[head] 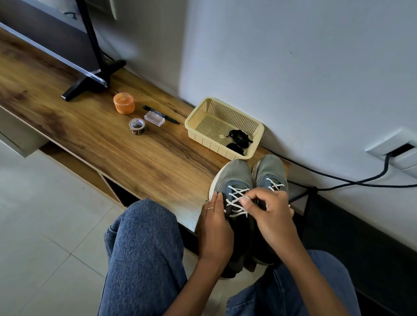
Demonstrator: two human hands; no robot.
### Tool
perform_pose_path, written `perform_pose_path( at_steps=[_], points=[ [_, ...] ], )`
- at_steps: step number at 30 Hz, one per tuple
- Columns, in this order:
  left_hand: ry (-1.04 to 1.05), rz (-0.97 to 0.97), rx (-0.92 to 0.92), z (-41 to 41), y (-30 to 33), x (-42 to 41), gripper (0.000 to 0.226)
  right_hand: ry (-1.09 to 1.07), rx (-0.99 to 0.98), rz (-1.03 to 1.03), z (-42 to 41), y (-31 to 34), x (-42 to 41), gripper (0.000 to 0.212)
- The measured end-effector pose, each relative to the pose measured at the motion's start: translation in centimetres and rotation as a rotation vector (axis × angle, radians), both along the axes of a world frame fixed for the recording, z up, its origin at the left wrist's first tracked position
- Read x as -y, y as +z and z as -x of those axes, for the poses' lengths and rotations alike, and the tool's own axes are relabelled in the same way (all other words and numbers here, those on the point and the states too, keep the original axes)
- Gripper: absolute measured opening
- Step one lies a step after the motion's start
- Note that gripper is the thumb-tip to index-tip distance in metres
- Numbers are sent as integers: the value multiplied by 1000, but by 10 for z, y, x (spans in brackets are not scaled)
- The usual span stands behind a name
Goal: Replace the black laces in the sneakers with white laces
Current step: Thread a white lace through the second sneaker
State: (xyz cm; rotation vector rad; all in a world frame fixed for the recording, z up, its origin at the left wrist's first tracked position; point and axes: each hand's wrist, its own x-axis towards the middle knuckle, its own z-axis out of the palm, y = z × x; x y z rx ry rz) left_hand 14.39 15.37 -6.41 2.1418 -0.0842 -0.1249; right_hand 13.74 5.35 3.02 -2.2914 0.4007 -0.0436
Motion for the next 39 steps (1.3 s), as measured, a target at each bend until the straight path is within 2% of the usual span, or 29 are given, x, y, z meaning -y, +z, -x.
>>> perform_pose_path(
  at_steps=[6,10,13,18,19,23,26,33,36,39],
  points=[
    [0,-3,-14,-1,1,1,57,-239,57,-500,10,7,1,12],
    [-7,-19,-11,-1,0,1,58,-349,79,-628,10,7,-4,17],
    [-9,-9,-13,-1,1,0,57,-340,67,-573,8,6,-4,16],
    [-28,-8,-28,-2,2,-1,59,-114,-131,-15,-4,1,3,20],
    [-34,-12,-25,-1,2,-1,59,-83,-165,24,-7,2,3,20],
    [-33,-22,-31,-1,0,0,58,-55,-133,-71,-13,7,3,20],
    [-19,-31,-19,-2,0,0,57,-121,-56,-254,-14,16,2,20],
    [-9,-19,-13,-2,0,0,58,-197,-37,-437,-10,14,3,19],
    [-25,-18,-28,-2,1,-1,58,-188,-1,-431,-10,17,2,14],
    [-26,3,-41,-2,3,-2,59,-186,88,-287,-11,19,8,9]
  ],
)
